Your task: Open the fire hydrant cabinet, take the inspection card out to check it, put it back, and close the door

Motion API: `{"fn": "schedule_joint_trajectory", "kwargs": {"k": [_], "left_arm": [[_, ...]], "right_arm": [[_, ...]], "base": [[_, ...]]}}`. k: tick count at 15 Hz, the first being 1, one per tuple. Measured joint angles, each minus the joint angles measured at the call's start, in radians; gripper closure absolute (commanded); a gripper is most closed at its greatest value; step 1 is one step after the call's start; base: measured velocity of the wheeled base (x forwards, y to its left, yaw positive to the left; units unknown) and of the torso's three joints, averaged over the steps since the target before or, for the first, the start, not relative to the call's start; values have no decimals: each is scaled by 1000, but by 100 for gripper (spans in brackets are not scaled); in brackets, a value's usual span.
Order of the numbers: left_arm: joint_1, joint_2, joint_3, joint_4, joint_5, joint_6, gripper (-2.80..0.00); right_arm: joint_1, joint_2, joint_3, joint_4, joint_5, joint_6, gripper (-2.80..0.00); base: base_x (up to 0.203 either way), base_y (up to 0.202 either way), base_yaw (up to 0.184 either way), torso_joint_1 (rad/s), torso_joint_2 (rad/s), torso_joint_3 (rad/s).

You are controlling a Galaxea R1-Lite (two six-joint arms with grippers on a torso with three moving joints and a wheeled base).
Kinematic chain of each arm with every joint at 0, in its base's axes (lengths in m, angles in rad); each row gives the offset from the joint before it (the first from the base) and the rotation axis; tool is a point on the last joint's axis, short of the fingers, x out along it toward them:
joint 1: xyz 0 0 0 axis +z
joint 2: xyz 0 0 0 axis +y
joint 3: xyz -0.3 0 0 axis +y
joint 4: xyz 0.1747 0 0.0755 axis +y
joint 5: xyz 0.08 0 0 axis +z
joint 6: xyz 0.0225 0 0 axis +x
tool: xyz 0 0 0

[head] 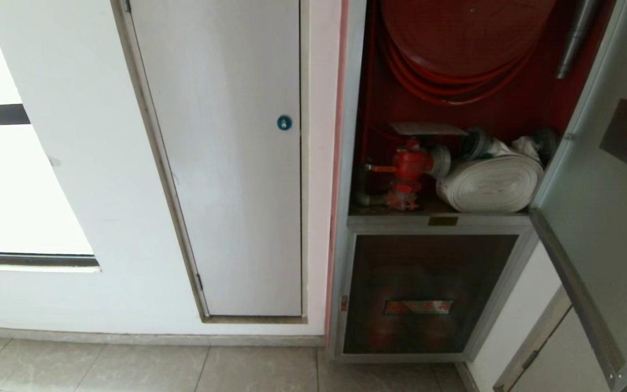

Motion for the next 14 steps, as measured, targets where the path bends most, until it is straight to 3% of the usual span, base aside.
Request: {"fn": "schedule_joint_trajectory", "kwargs": {"k": [7,14], "left_arm": [[0,0,0,0,0,0,0],[0,0,0,0,0,0,0]], "right_arm": [[-125,-15,41,-1,23,3,0],[-336,22,46,-1,91,55,0]], "base": [[0,0,0,0,0,0],[0,0,0,0,0,0]]}}
